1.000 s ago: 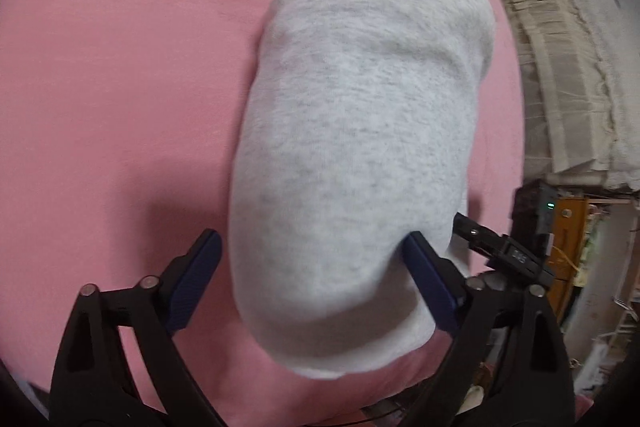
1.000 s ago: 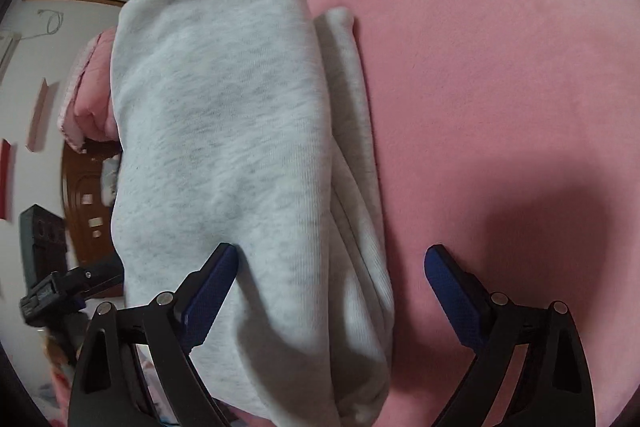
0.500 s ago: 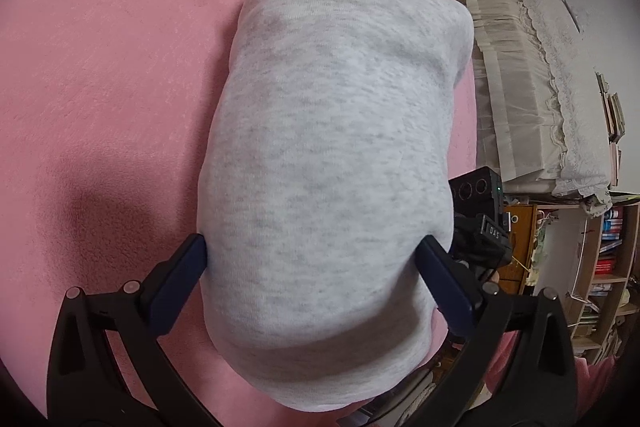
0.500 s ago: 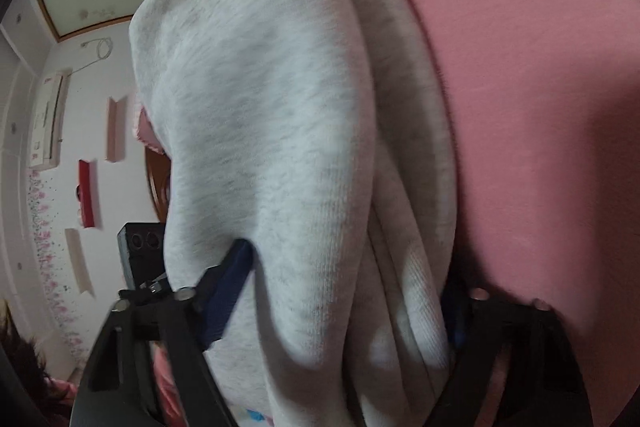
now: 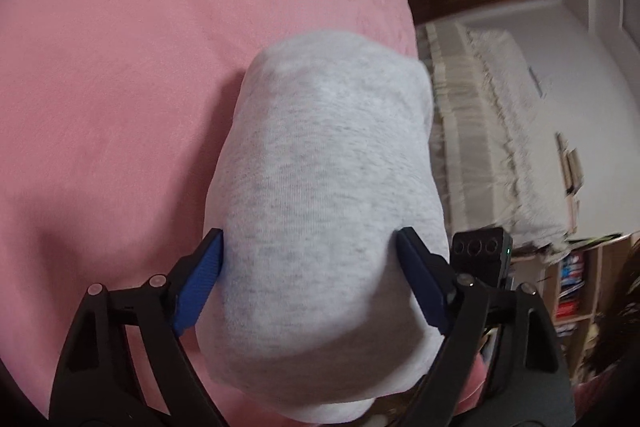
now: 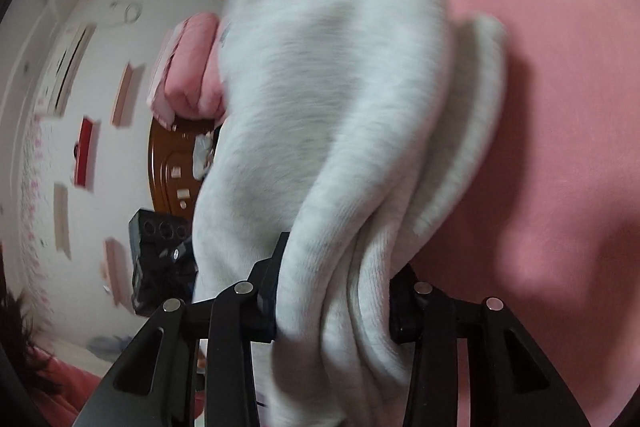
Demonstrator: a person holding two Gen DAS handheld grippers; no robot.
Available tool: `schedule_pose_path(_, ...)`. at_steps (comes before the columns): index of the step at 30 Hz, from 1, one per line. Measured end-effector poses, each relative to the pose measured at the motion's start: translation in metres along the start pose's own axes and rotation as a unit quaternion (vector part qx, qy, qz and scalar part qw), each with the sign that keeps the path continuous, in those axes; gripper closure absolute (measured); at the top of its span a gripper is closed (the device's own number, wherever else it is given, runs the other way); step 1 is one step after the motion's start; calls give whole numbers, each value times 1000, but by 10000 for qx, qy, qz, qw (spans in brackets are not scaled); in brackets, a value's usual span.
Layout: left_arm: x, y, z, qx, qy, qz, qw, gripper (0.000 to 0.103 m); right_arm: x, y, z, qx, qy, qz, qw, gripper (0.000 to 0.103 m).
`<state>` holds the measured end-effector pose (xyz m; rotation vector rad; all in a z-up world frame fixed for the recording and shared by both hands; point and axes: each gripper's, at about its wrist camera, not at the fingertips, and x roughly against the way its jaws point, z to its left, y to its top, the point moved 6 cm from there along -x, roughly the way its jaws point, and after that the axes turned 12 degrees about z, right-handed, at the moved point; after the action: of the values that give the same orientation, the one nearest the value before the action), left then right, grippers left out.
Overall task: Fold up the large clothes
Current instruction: 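Carry the folded sweatshirt onto the cream hoodie bundle and release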
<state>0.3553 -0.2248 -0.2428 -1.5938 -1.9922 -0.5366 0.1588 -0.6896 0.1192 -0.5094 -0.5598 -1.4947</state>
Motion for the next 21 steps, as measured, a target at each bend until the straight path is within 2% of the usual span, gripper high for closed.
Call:
schedule_pose_path(6,59,-32,13,185,-457,-297,9983,20,-18,-21,72,540,-450,-71,9975,66)
schedule_pose_path(11,144,-45,31,200,-582,-657,9959,20,-47,-18,140,992,-677,-20,9928,66)
schedule_pose_path(16,267,-31,68,133,-365,-1263,9912,20,-119,5,232,1657,-554,225,9844,66)
schedule_pose_path(19,357,-10,103,112,-175,-1614,9867,20,-188,29,298,2066,-364,205,9775,67)
schedule_pose_path(21,428,11,128,1,121,-1848,9827,21,-235,45,344,2317,-149,133,9726,67)
